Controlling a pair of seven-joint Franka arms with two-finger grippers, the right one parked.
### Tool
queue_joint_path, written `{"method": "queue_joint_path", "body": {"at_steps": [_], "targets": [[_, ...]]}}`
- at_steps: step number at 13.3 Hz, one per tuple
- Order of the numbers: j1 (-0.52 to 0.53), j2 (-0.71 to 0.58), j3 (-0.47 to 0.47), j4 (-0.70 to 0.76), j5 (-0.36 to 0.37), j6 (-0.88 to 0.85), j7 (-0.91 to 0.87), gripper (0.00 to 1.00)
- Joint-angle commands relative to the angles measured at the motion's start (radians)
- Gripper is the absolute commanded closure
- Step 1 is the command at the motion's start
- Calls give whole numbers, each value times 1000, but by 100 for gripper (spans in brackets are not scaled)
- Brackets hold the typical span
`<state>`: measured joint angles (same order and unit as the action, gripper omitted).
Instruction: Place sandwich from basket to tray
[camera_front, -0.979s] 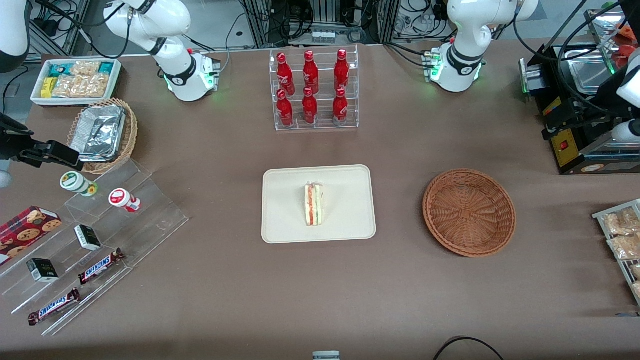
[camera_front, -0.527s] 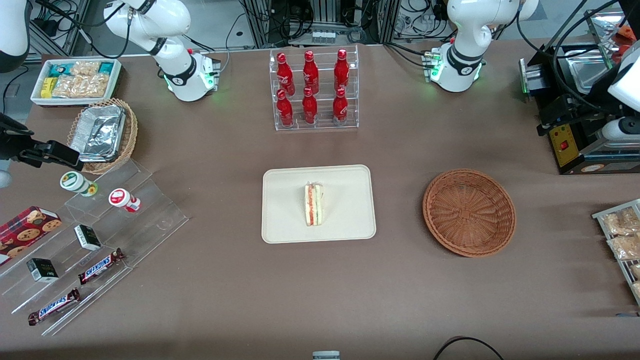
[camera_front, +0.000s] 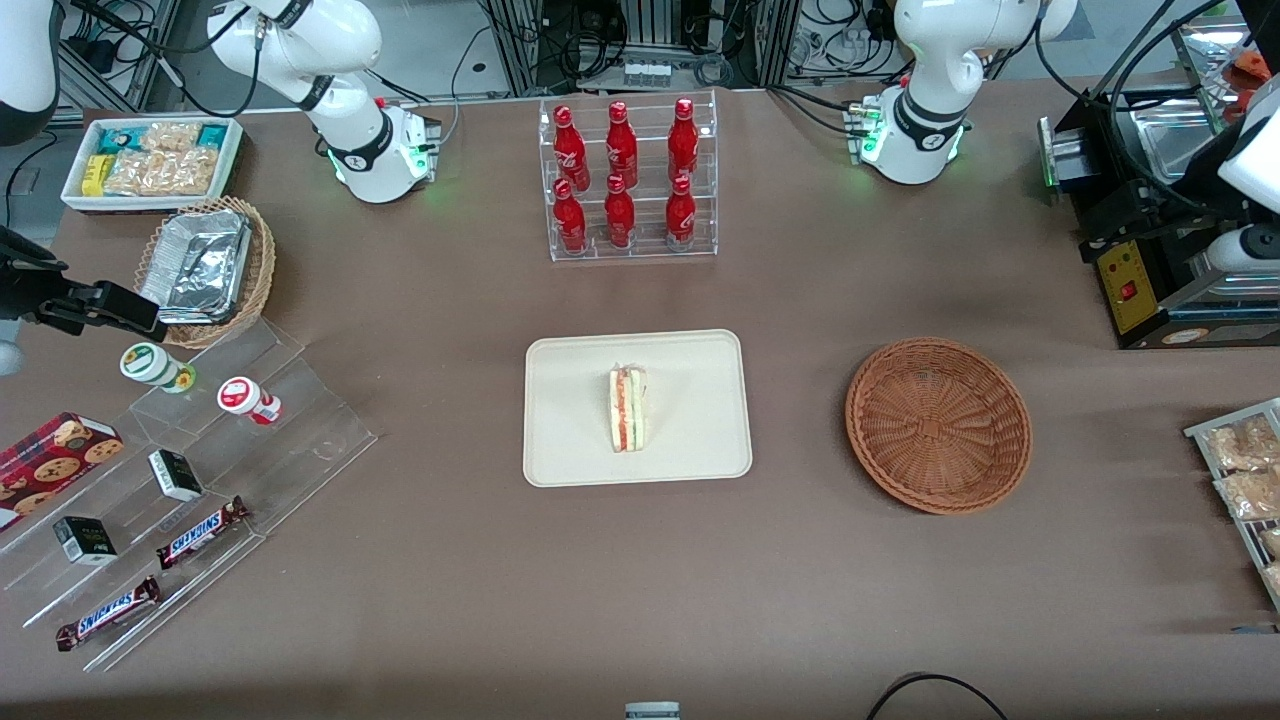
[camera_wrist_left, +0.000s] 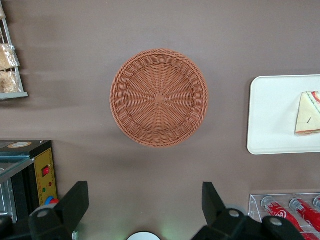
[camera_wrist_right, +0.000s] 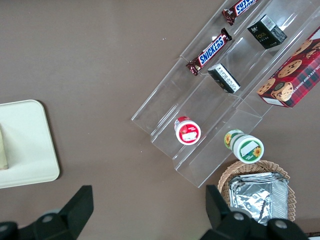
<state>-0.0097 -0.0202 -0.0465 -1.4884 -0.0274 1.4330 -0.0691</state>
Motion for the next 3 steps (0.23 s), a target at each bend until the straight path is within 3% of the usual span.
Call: {"method": "queue_joint_path", "body": {"at_steps": [1, 3], "targets": [[5, 3, -3, 5, 23, -9, 8, 0], [4, 3, -6, -3, 73, -11, 8, 0]]}}
